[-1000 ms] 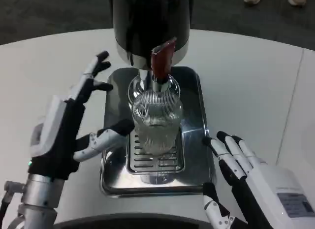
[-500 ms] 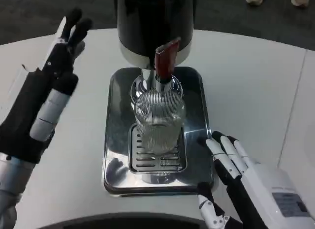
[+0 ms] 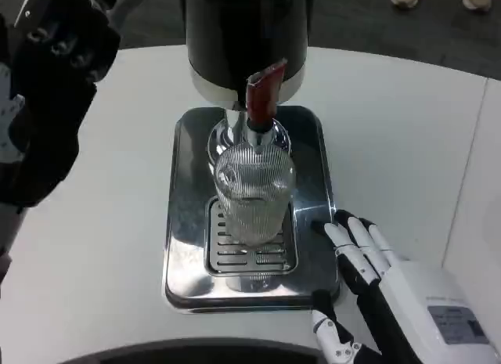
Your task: Grasp the cup under the faucet to collect the drink, then remove the cup.
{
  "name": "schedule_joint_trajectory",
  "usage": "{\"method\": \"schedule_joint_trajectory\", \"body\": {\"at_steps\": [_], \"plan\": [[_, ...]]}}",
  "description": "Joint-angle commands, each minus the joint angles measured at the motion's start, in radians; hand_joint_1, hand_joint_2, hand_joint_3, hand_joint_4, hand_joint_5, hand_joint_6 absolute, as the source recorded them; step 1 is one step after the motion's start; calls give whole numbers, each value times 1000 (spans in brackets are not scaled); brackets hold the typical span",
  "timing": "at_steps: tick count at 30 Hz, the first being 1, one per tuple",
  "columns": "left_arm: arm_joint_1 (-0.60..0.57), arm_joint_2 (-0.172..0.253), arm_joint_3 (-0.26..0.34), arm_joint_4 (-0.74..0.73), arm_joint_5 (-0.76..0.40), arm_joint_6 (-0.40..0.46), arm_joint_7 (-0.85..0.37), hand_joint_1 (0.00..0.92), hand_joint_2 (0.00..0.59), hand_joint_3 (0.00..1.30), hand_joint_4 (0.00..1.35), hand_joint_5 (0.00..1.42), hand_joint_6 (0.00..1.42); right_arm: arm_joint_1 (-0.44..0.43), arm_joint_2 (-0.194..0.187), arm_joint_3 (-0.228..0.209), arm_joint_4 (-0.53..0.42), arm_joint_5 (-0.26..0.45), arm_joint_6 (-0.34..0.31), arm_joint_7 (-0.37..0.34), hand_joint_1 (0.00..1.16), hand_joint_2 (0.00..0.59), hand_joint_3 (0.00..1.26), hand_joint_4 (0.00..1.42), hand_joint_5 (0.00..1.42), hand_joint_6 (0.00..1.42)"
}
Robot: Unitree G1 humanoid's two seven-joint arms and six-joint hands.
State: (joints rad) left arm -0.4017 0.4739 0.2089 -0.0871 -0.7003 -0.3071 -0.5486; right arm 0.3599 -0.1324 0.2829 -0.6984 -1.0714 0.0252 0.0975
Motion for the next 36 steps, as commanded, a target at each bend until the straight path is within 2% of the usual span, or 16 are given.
{"method": "schedule_joint_trajectory", "body": {"at_steps": [1,7,14,25,27,30,36], "plan": [[-28,15,7,-35,-21,68,-86,0,117,0,0,54,32,5,3,5,11,3,8,5,205,586,94,0,15,157],[-91,22,2,-5,-6,147,-182,0,104,0,0,104,71,8,4,0,7,8,8,5,207,586,95,0,20,159],[-156,22,-28,37,67,201,-229,0,86,0,0,78,46,12,6,-3,2,11,9,2,223,586,100,0,26,174],[-200,-46,-122,115,207,172,-262,0,85,0,0,56,24,18,0,-19,-9,34,1,-11,258,586,131,32,71,217],[-207,-52,-129,126,224,164,-272,0,122,0,0,54,12,21,1,-21,-8,37,3,-11,262,586,133,32,72,220],[-215,-57,-132,140,237,156,-286,0,212,0,0,54,7,24,1,-23,-8,42,3,-12,265,586,133,32,72,221],[-218,-50,-144,157,291,130,-298,0,230,0,0,30,0,28,3,-26,-7,46,2,-15,271,586,134,32,73,223]]}}
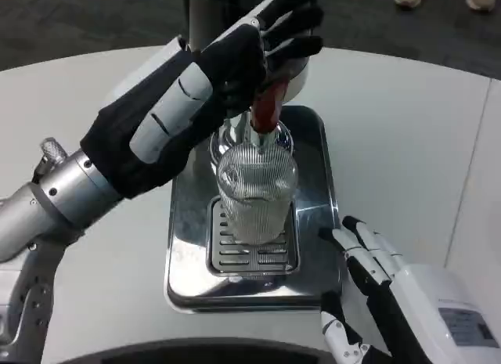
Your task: Grasp the cup under the faucet to collect the drink, then remove the cup.
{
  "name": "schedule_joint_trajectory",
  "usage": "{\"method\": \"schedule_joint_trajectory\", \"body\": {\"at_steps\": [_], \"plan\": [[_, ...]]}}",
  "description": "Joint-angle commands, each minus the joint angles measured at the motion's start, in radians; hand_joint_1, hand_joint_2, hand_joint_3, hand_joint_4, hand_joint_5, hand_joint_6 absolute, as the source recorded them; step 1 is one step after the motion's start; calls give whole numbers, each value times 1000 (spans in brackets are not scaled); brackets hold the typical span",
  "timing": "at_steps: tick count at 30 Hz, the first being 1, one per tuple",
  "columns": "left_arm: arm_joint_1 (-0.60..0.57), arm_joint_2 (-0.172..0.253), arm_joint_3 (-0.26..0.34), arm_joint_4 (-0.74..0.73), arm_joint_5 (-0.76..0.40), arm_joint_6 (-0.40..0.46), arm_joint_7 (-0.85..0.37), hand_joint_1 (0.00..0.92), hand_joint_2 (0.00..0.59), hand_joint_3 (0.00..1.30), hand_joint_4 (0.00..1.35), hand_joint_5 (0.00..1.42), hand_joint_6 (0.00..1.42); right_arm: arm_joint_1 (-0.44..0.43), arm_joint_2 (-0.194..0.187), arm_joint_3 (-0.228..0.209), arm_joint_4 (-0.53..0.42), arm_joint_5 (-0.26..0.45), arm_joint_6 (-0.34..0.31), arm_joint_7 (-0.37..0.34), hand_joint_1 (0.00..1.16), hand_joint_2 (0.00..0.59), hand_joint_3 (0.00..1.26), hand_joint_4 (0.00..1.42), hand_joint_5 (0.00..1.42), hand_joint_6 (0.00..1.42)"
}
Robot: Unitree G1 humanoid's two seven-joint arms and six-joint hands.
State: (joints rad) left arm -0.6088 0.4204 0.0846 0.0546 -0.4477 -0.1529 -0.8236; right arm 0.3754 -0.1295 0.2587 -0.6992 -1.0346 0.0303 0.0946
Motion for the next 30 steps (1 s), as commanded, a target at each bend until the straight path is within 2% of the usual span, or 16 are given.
{"method": "schedule_joint_trajectory", "body": {"at_steps": [1,10,25,30], "plan": [[-11,3,-20,17,43,-27,-24,0,231,0,0,28,0,13,0,-2,-6,9,-3,-13,272,586,134,32,73,224],[-10,16,-37,6,85,-72,-41,0,229,0,0,20,0,14,-1,-7,-8,14,-2,-9,279,586,134,32,73,226],[-7,113,-85,-21,301,-364,-33,0,203,0,0,20,0,19,6,-4,-5,17,0,-13,286,586,134,42,84,233],[-4,147,-98,-21,363,-440,-8,0,194,0,0,20,0,16,25,-2,2,31,16,-9,282,583,127,42,86,235]]}}
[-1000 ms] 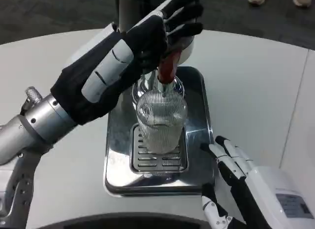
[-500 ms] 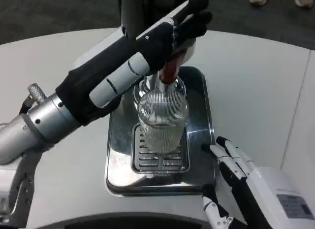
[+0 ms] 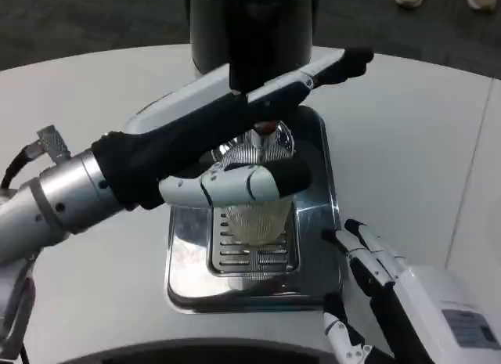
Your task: Grasp the cup under the faucet to collect the drink, then remove the cup.
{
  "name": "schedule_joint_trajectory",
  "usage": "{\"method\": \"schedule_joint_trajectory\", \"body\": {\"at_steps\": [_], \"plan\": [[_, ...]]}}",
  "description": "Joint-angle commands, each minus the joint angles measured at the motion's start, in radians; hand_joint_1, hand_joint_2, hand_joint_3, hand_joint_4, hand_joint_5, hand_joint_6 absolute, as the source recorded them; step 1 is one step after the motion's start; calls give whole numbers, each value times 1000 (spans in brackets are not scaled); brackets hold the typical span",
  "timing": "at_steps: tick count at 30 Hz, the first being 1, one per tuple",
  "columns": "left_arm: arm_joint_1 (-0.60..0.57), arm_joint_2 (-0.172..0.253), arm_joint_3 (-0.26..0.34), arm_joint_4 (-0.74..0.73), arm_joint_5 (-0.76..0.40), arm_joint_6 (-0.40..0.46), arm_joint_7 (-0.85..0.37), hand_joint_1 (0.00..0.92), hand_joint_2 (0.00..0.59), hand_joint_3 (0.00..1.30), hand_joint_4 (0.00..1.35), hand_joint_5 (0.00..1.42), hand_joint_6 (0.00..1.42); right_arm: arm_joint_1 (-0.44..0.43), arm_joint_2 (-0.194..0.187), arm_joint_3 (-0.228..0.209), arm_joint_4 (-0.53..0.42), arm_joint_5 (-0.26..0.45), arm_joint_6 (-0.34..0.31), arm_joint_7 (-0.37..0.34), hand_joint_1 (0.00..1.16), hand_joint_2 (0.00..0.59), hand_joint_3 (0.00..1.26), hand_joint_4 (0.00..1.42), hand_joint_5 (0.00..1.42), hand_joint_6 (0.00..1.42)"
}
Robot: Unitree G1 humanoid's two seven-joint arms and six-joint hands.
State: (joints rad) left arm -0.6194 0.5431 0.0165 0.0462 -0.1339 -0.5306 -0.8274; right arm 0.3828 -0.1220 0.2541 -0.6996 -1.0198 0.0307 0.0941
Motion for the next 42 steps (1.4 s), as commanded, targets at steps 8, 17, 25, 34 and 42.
{"method": "schedule_joint_trajectory", "body": {"at_steps": [8,17,25,34,42], "plan": [[12,49,-43,-11,72,-93,29,0,199,0,0,20,0,-35,66,-3,39,50,55,-18,300,482,105,32,75,235],[19,62,-45,-30,75,-84,56,0,202,0,0,26,0,-177,134,9,162,76,105,-70,438,326,35,11,15,200],[22,70,-49,-39,77,-85,56,0,203,0,0,30,0,-286,135,-3,264,130,112,-113,520,285,25,11,4,200],[33,75,-51,-54,75,-80,64,0,203,0,0,30,0,-351,132,-15,363,260,72,-186,538,267,0,19,4,200],[36,74,-52,-63,75,-72,76,0,202,0,0,30,0,-411,127,-8,439,341,33,-228,573,233,0,22,0,181]]}}
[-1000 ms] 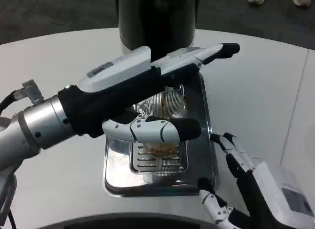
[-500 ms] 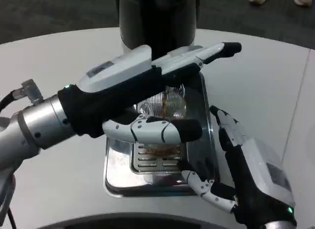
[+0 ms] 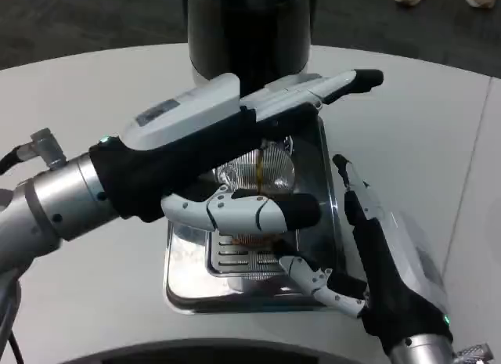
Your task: Grasp the cup under the faucet to collect the drink, then remove the cup.
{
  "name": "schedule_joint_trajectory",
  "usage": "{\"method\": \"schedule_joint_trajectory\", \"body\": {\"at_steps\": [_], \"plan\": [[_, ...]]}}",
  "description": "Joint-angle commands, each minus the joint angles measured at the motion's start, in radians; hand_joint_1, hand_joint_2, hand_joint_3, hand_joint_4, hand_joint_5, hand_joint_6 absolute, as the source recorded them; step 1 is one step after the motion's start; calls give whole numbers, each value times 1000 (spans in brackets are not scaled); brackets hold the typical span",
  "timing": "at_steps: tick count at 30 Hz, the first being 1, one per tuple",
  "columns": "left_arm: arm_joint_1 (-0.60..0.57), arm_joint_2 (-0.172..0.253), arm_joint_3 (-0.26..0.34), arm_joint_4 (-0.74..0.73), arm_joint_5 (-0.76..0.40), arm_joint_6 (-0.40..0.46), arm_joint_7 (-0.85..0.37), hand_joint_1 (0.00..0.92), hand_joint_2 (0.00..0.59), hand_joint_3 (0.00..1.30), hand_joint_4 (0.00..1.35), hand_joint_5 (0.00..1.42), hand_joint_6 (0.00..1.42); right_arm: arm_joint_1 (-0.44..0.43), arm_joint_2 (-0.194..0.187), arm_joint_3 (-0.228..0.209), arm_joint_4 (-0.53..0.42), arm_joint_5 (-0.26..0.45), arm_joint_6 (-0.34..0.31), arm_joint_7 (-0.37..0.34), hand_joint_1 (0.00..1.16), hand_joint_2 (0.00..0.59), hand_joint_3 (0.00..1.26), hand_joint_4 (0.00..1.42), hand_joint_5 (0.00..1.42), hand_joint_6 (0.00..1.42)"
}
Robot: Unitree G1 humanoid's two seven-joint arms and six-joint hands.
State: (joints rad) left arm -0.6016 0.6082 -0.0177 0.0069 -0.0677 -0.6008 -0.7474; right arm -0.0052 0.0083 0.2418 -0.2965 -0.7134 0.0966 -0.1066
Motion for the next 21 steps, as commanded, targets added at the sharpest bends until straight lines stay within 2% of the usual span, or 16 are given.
{"method": "schedule_joint_trajectory", "body": {"at_steps": [1,16,21], "plan": [[19,9,-18,-25,9,0,-3,0,202,0,0,30,0,-31,-6,4,47,45,-40,-29,577,233,0,22,0,180],[23,9,-18,-32,12,10,5,0,202,0,0,30,0,-131,-11,20,179,133,-84,-45,645,218,0,14,0,165],[25,5,-20,-34,13,12,10,0,202,0,0,30,0,-166,-17,17,228,179,-99,-31,650,217,0,30,0,162]]}}
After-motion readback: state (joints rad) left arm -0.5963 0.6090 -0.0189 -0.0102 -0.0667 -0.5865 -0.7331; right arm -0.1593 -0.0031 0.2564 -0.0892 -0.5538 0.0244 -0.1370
